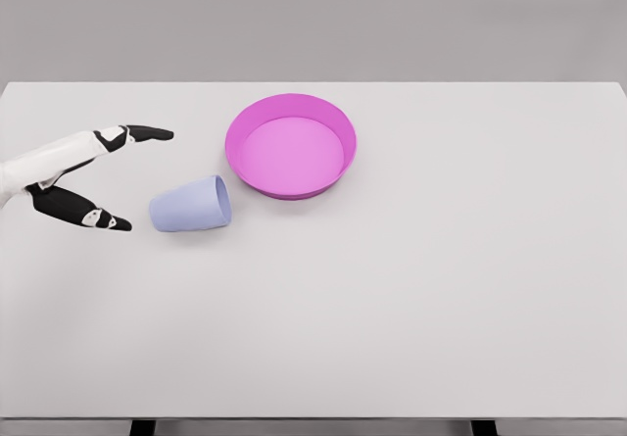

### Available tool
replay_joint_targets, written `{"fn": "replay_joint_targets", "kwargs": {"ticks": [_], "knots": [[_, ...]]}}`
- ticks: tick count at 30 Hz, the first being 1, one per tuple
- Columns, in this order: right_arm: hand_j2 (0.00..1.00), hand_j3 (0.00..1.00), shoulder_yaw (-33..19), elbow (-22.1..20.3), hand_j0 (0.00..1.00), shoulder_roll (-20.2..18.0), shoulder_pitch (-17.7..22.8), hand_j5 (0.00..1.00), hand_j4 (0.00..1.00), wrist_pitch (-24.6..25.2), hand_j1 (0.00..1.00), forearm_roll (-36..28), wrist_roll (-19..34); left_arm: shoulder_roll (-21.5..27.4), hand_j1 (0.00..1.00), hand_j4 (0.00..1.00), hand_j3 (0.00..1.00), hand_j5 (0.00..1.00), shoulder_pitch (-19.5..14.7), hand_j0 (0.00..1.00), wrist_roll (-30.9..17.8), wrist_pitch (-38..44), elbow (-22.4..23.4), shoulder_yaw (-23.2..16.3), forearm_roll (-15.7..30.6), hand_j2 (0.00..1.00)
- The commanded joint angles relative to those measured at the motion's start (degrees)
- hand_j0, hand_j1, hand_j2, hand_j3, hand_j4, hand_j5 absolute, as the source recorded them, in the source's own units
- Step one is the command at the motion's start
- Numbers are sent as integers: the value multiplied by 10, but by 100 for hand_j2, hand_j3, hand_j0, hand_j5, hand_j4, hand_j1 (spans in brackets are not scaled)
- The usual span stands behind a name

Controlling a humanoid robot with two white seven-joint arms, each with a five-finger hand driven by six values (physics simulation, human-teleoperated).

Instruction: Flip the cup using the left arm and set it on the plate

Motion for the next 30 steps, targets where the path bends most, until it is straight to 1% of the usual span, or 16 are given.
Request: {"fn": "replay_joint_targets", "kwargs": {"ticks": [1,4,6,8,11,12,13,14,16,18,20,23,24,26,27,30], "knots": [[100,100,0,0,100,0,0,100,100,0,100,1,0,1,100,100,100,100,0,100,0,1,0,-1,6,100],[100,100,-1,2,100,0,0,100,100,0,100,0,0,0,100,100,100,100,1,100,0,1,-28,-3,0,100],[100,100,-1,2,100,0,0,100,100,0,100,0,0,2,100,100,100,100,7,100,0,1,-78,-3,5,100],[100,100,-1,2,100,0,0,100,100,0,100,0,0,7,100,100,100,100,19,100,0,1,-83,2,8,100],[100,100,-1,2,100,0,0,100,100,0,100,0,0,-1,100,100,100,100,20,100,3,1,-105,5,9,100],[100,100,-1,2,100,0,1,100,100,0,100,0,0,-11,100,100,100,100,18,100,16,1,-106,4,7,100],[100,100,-1,2,100,0,0,100,100,0,100,0,0,-48,100,100,100,100,18,100,54,1,-106,3,-5,100],[100,100,-1,2,100,0,0,100,100,0,100,0,0,-50,100,100,100,100,17,100,59,46,-106,7,-6,100],[100,100,-1,2,100,0,0,100,100,0,100,0,0,-43,100,100,100,100,14,100,62,88,-106,6,-5,100],[100,100,-1,2,100,0,0,100,100,0,100,1,0,-28,100,100,100,100,-1,100,59,95,-106,1,24,100],[100,100,-1,2,100,0,0,100,100,0,100,0,0,0,100,100,100,100,-15,100,57,95,-106,-1,89,100],[100,100,-1,2,100,0,0,100,100,0,100,1,0,6,100,100,100,100,-20,100,56,95,-106,-1,85,100],[100,100,-1,2,100,0,0,100,100,0,100,0,0,4,100,100,100,100,-22,100,54,95,-106,-17,84,100],[100,100,-1,2,100,0,0,100,100,0,100,0,0,3,100,100,100,100,-77,100,60,95,-90,-72,86,100],[100,100,-1,2,100,0,0,100,100,0,100,0,0,2,100,100,100,100,-93,100,61,95,-86,-88,94,100],[100,100,-1,2,100,0,0,100,100,0,100,0,0,5,100,100,100,100,-101,100,60,96,-75,-97,139,100]]}}
